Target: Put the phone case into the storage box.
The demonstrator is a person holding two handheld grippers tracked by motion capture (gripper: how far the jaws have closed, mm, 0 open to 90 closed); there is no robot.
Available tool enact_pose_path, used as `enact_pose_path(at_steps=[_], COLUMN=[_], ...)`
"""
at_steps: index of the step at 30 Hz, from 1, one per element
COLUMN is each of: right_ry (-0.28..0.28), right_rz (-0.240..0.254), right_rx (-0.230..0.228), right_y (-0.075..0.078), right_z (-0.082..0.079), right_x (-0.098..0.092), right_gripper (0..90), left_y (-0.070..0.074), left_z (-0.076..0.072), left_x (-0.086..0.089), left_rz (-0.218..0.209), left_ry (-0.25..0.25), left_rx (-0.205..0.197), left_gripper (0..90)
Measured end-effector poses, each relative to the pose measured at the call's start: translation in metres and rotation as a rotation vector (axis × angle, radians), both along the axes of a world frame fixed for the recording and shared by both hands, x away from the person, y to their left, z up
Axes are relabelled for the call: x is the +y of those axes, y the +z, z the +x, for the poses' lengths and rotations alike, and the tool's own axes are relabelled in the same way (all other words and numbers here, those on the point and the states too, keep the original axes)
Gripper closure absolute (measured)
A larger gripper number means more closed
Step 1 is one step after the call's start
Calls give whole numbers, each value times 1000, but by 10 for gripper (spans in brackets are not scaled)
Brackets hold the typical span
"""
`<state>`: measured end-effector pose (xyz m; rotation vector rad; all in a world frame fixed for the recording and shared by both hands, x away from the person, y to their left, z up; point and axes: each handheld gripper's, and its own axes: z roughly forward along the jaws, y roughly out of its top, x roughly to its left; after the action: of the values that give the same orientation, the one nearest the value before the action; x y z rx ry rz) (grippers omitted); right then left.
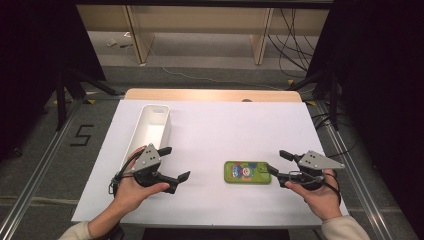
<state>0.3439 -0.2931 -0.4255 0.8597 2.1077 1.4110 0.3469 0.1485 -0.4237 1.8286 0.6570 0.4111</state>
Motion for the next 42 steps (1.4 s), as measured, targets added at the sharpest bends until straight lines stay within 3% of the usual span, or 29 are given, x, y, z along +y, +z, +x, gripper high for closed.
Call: enact_pose_path(at_steps=[9, 12, 13, 14, 15, 16, 18, 19, 20, 21, 23, 24, 25, 29, 35, 42], right_ry=[-7, 11, 11, 22, 22, 16, 19, 24, 24, 33, 38, 38, 36, 17, -21, -61], right_rz=[-18, -44, -44, -78, -78, -108, -122, -149, -149, -172, -208, -208, -248, -296, -378, -366], right_rx=[9, 42, 42, 81, 81, 127, 152, 219, 219, 293, 358, 358, 422, 516, 582, 615], right_y=[1, 1, 1, 0, 0, -2, -3, -5, -5, -9, -14, -14, -20, -27, -39, -40], right_z=[-2, -2, -2, -2, -2, -3, -3, -3, -3, -3, -3, -3, -2, 2, 13, 19], right_x=[0, 0, 0, 0, 0, 1, 1, 4, 4, 9, 15, 15, 21, 27, 34, 34], right_gripper=[394, 663, 663, 816, 816, 900, 900, 900, 900, 900, 900, 900, 900, 900, 900, 900], left_y=[0, 0, 0, 0, 0, 0, 0, 0, 0, 0, -1, -1, -1, -1, -1, -2], left_z=[-1, -1, -1, -1, -1, -1, -1, -1, -1, -1, -1, -1, -1, 0, 0, 0], left_x=[0, 1, 1, 1, 1, 0, 0, 0, 0, 0, 0, 0, 0, -1, 0, -1], left_rz=[-1, -2, -2, -3, -3, -2, -1, 0, 0, 0, -1, -1, -3, -1, -2, -1], left_ry=[-1, 0, 0, -1, -1, -2, -2, -2, -2, -2, -3, -3, -3, -6, -5, -8], left_rx=[0, 1, 1, 1, 1, 0, -1, 0, 0, 1, 1, 1, 5, 6, 6, 8], left_gripper=[8, 8, 10, 10, 11, 11, 11, 12, 12, 13, 13, 14, 14, 16, 16, 16])
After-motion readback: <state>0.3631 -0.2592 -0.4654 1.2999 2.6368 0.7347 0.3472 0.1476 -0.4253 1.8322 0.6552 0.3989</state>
